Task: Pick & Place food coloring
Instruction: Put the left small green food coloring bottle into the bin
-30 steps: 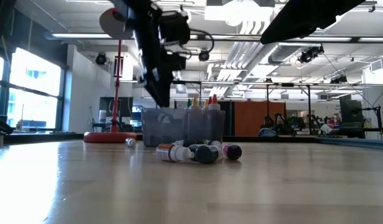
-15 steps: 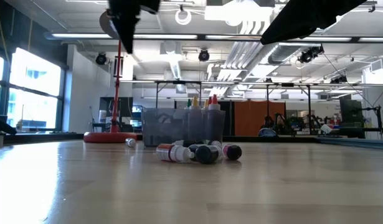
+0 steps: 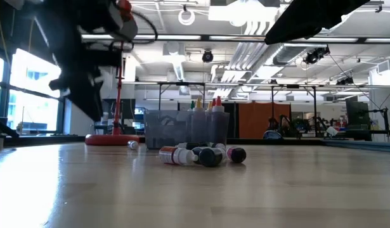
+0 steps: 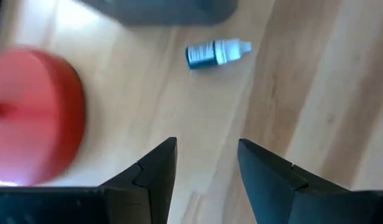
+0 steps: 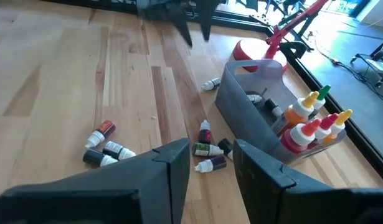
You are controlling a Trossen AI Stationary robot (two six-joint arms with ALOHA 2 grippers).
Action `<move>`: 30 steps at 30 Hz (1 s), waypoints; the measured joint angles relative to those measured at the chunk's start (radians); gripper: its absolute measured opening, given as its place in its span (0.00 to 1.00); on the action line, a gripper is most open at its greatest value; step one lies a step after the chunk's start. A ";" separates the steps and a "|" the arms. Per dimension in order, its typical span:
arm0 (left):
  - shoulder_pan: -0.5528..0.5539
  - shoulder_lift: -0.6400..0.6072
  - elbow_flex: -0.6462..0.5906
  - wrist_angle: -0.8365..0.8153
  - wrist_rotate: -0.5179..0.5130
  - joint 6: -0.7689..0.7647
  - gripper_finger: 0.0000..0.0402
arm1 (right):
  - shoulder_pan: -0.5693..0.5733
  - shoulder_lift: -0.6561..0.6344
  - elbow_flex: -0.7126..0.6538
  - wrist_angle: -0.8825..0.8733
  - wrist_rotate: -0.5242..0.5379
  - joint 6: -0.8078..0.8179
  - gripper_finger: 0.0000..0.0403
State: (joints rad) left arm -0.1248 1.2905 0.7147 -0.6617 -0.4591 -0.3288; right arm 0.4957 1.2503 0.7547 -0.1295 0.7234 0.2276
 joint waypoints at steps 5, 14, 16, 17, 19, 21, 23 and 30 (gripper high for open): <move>0.016 0.011 -0.086 0.236 0.035 -0.013 0.41 | 0.000 0.000 0.000 0.000 0.001 0.000 0.29; 0.133 0.017 -0.087 0.375 0.113 0.146 0.41 | 0.000 0.000 0.000 0.005 0.001 0.000 0.29; 0.163 0.023 -0.089 0.375 0.138 0.204 0.41 | 0.000 0.000 0.000 0.004 0.000 -0.001 0.29; 0.175 0.023 -0.089 0.381 0.157 0.239 0.41 | 0.000 0.000 0.000 0.004 0.000 -0.001 0.29; 0.196 0.041 -0.087 0.428 0.218 0.306 0.41 | 0.000 0.000 0.000 0.004 0.000 -0.001 0.29; 0.210 0.064 -0.089 0.455 0.280 0.356 0.41 | 0.000 0.000 0.000 0.005 0.000 -0.001 0.29; 0.218 0.088 -0.088 0.504 0.305 0.423 0.41 | 0.000 0.000 0.000 0.005 0.000 -0.001 0.29; 0.217 0.173 -0.089 0.513 0.269 0.578 0.41 | 0.000 0.000 0.000 0.018 0.000 -0.001 0.29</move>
State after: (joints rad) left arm 0.0917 1.4637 0.6262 -0.1485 -0.1903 0.2494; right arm 0.4954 1.2503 0.7547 -0.1116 0.7232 0.2263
